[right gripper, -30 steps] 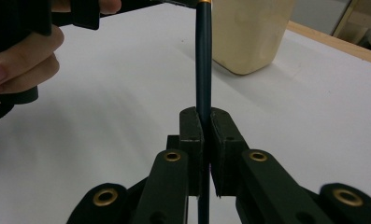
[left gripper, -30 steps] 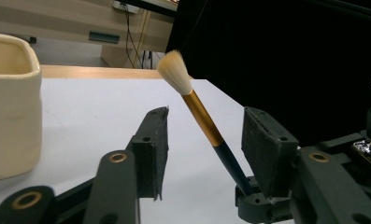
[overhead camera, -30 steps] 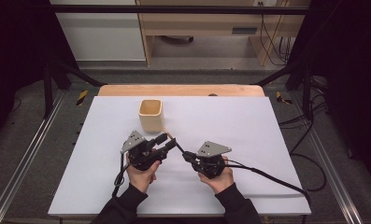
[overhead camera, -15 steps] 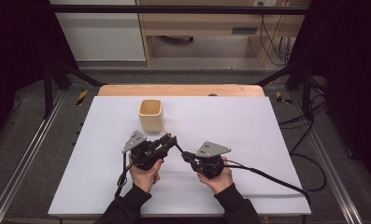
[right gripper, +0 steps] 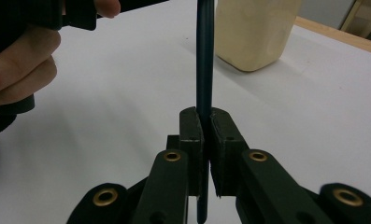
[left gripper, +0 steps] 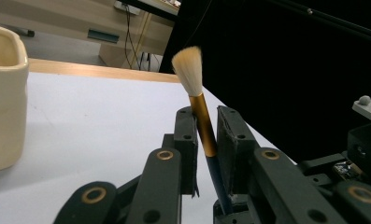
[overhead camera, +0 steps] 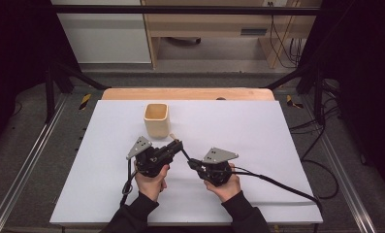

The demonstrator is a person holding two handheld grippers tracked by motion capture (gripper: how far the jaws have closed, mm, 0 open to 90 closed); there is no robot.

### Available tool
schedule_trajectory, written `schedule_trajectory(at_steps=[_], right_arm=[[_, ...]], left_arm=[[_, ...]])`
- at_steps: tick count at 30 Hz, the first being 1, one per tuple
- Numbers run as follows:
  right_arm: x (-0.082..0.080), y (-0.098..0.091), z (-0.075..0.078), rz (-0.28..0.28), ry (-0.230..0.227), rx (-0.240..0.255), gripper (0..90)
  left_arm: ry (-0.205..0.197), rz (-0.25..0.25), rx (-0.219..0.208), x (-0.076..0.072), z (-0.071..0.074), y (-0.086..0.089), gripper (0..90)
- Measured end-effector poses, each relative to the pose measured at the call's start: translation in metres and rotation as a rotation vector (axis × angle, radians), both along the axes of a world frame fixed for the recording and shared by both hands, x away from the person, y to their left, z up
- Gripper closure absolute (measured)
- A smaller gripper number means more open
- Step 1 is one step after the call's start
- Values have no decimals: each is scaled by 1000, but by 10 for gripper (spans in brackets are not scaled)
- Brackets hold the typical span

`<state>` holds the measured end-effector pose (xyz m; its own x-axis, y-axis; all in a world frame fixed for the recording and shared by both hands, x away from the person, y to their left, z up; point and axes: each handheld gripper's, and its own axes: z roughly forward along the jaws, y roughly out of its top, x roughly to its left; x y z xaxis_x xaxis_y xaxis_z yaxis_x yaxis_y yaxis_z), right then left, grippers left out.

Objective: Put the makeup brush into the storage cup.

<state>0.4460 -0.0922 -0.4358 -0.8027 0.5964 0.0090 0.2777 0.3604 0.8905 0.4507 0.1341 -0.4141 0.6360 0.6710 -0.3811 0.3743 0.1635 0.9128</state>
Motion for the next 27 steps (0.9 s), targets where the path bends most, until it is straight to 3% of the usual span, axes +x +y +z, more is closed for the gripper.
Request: schedule_trajectory(at_steps=[27], right_arm=[[0,1,0,-2,13,4,844]], left_arm=[[-34,-32,7,-6,6,-9,834]])
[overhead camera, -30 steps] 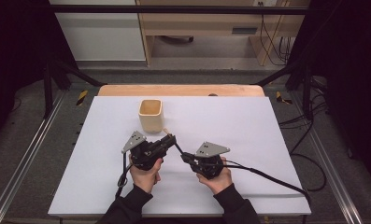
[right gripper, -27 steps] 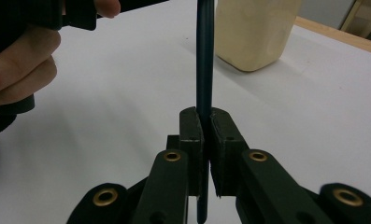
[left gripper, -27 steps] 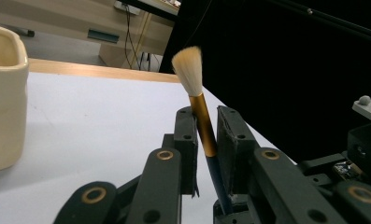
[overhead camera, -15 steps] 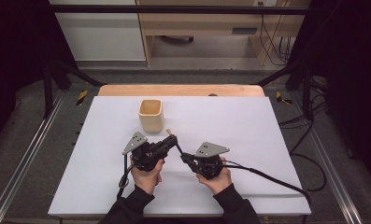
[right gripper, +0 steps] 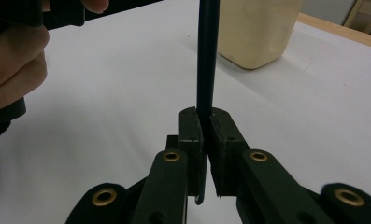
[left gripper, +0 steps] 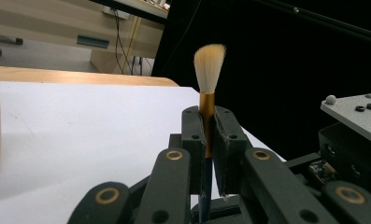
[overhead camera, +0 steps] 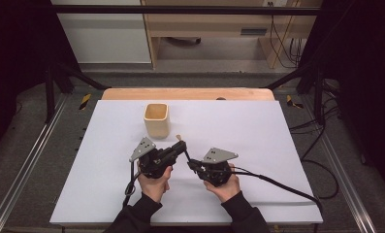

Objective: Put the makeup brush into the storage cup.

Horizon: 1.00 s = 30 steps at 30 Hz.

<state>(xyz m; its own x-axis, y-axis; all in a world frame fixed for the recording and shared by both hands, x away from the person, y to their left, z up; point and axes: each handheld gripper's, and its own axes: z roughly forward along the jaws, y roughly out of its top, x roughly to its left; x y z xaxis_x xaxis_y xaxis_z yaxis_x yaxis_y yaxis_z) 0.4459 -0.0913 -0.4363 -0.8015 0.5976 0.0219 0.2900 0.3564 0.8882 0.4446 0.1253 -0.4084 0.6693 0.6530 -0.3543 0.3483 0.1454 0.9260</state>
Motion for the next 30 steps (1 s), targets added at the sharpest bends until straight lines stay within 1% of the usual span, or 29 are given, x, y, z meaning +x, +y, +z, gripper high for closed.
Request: schedule_trajectory(at_steps=[3,4,5,8,9,10,11,12,13,14,15,18,19,21,23,26,29,30], right_arm=[[0,0,0,0,0,3,830],[0,-1,1,-2,-1,2,778],[0,-1,1,-2,-1,2,778],[-1,-2,3,-24,-3,7,677],[-1,-2,4,-32,-9,10,644],[-2,-4,6,-40,-21,8,586],[-2,-4,6,-40,-21,8,586],[-3,-4,7,-53,-26,4,554],[-3,-6,9,-72,-36,-7,495],[-3,-6,9,-72,-36,-7,495],[-3,-7,10,-79,-40,-12,466],[-4,-10,12,-90,-58,-26,423],[-4,-10,13,-94,-57,-27,408],[-4,-13,15,-117,-68,-45,364],[-3,-16,15,-127,-72,-50,350],[-2,-20,17,-150,-64,-49,312],[-2,-24,18,-163,-66,-47,301],[-2,-28,19,-172,-64,-36,284]], left_arm=[[-6,2,6,-1,1,0,835],[-9,4,12,0,2,1,835],[-9,4,12,0,2,1,835],[-17,11,25,0,4,4,835],[-19,12,31,1,5,6,835],[-19,14,35,1,5,7,835],[-18,16,40,2,6,9,835],[-19,18,46,2,7,10,835],[-20,20,51,3,7,12,835],[-19,23,57,3,8,14,835],[-20,25,61,3,9,15,835],[-24,27,78,5,11,20,835],[-24,30,80,5,12,22,834],[-24,29,89,5,14,26,834],[-29,32,91,5,17,32,834],[-35,34,100,5,19,35,834],[-44,33,116,4,22,40,834],[-45,32,125,4,23,41,834]])
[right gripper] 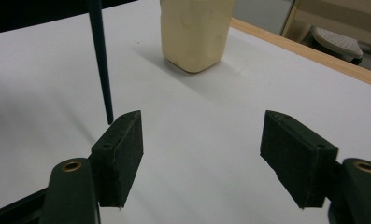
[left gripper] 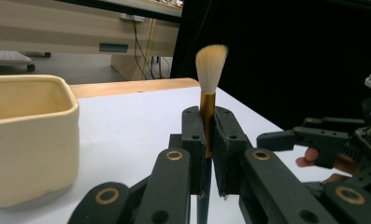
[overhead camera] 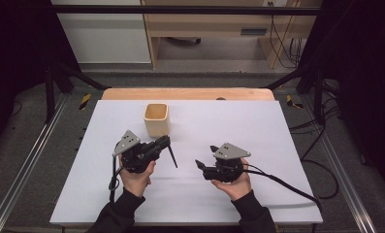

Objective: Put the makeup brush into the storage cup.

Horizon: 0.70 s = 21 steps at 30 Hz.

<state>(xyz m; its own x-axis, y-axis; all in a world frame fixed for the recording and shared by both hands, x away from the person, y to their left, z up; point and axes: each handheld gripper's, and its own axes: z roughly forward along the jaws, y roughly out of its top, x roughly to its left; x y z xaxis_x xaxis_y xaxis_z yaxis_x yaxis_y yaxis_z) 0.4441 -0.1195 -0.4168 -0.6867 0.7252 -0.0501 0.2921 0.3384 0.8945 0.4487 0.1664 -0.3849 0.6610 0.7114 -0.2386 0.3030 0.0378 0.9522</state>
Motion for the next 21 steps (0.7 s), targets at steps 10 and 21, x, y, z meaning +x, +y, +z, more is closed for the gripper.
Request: schedule_trajectory(at_steps=[10,21], right_arm=[[0,-22,4,-61,1,20,192],[2,-46,4,-141,21,29,116]], left_arm=[[-10,5,41,1,8,14,834],[-21,29,77,5,21,32,834]])
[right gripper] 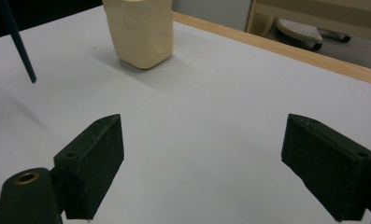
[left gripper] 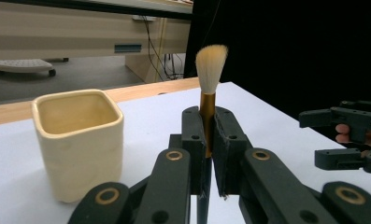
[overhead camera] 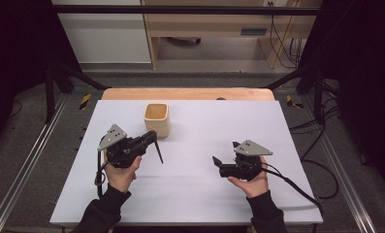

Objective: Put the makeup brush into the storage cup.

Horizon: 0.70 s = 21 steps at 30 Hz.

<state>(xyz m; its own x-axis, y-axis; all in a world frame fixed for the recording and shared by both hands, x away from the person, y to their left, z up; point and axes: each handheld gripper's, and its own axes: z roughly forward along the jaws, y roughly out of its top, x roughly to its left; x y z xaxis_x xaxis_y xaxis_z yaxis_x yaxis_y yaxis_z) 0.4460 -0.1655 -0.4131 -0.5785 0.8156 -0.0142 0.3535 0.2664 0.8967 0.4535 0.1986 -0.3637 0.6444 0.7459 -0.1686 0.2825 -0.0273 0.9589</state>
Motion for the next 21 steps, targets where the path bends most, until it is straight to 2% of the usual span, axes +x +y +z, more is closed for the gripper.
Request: schedule_trajectory(at_steps=[8,14,21], right_arm=[[2,-17,-2,-58,20,-2,90],[3,-27,-4,-92,27,5,84],[3,-30,-4,-106,29,-13,81]], left_arm=[[-7,12,1,5,10,7,834],[-18,21,24,10,17,9,834],[-27,34,47,21,22,6,834]])
